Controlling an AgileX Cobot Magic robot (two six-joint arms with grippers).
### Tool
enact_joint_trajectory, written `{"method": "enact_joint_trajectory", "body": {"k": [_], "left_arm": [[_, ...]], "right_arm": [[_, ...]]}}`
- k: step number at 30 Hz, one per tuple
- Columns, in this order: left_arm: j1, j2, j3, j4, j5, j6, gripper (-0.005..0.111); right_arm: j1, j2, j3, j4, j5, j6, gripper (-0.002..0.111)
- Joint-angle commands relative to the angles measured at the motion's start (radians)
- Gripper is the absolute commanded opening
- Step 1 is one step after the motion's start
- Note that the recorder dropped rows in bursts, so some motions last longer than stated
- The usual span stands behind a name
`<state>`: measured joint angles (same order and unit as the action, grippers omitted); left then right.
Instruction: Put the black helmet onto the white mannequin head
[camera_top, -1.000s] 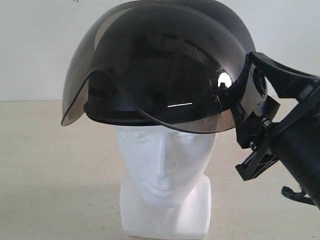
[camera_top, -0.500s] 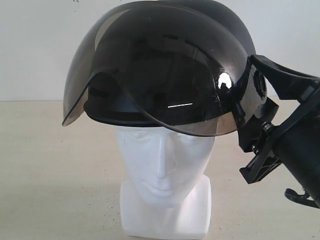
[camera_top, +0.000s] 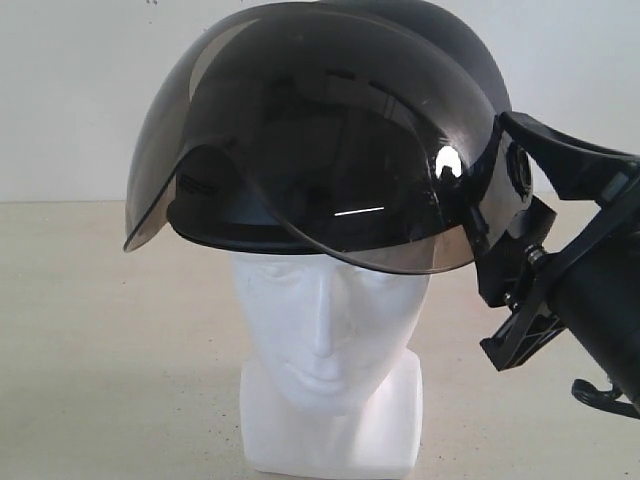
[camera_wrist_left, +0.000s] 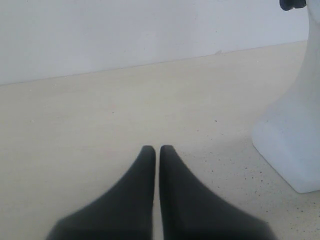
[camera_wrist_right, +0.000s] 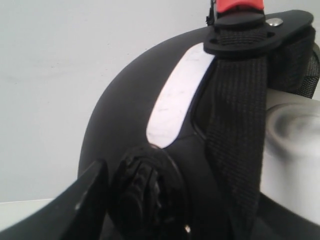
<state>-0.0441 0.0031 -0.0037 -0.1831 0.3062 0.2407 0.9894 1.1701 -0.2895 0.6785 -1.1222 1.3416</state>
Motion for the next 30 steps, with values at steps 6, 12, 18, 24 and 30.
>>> {"method": "enact_joint_trajectory", "body": {"k": [6,12,18,24,30], "left_arm": [[-0.003,-0.003,0.004,-0.011,0.0,0.0,0.004],[-0.003,-0.003,0.004,-0.011,0.0,0.0,0.004],[-0.003,-0.003,0.004,-0.011,0.0,0.0,0.004],[-0.003,-0.003,0.004,-0.011,0.0,0.0,0.004],[-0.003,-0.003,0.004,-0.011,0.0,0.0,0.004]], "right_arm": [[-0.012,0.018,0.057,0.175,0.212,-0.095,0.02],[-0.012,0.016,0.057,0.172,0.218,-0.075,0.042],[-0.012,0.016,0.057,0.172,0.221,-0.075,0.042],[-0.012,0.016,0.057,0.119,0.206,-0.067,0.042],[-0.012,0.016,0.057,0.1,0.199,-0.035,0.075]]}}
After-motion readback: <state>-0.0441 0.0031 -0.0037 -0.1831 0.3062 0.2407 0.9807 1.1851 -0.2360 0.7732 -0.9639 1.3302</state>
